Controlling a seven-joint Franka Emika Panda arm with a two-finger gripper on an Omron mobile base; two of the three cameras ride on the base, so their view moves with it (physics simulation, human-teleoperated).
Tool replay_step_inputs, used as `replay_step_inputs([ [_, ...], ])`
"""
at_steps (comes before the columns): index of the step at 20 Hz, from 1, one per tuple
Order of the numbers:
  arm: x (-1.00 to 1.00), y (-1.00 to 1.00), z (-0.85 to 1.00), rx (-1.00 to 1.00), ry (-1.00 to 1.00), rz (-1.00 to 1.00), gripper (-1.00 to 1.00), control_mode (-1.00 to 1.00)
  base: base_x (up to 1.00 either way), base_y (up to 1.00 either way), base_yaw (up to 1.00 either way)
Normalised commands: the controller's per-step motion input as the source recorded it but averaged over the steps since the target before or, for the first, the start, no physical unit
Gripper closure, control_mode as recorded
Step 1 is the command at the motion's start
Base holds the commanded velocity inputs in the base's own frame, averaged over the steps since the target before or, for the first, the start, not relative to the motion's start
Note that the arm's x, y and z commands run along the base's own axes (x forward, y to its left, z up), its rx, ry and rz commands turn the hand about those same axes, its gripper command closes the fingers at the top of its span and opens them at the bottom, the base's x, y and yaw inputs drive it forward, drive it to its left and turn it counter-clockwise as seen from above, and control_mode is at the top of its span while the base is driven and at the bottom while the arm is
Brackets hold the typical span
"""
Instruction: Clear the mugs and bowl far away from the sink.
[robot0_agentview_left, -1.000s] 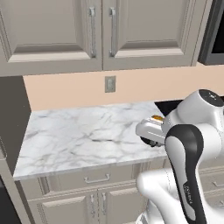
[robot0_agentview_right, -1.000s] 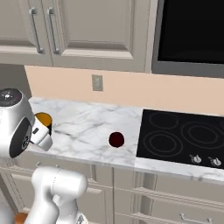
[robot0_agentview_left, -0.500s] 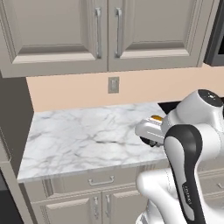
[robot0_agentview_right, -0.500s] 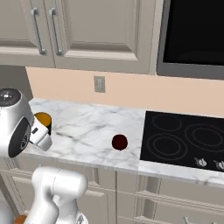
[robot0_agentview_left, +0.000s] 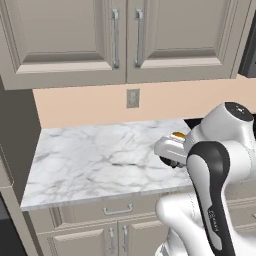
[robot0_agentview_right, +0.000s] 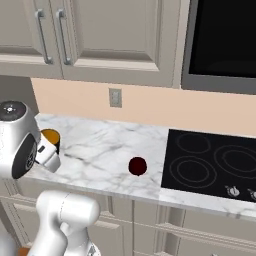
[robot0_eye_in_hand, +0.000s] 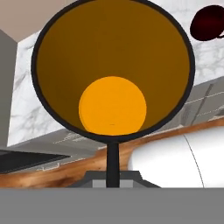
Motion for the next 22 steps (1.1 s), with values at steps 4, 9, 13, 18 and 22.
replay_step_inputs([
  [4, 0.72, -0.31, -0.50, 0.00, 0.13, 0.05, 1.00, -1.00, 0.00, 0.00, 0.00],
  [9, 0.81, -0.36, -0.74, 0.00, 0.18, 0.04, 1.00, -1.00, 0.00, 0.00, 0.00],
  [13, 0.71, -0.28, -0.96, 0.00, 0.20, 0.03, 1.00, -1.00, 0.00, 0.00, 0.00],
  [18, 0.71, -0.23, -0.60, 0.00, 0.07, 0.01, 1.00, -1.00, 0.00, 0.00, 0.00],
  [22, 0.73, -0.25, -0.23, -0.02, 0.00, 0.00, 1.00, -1.00, 0.00, 0.00, 0.00],
])
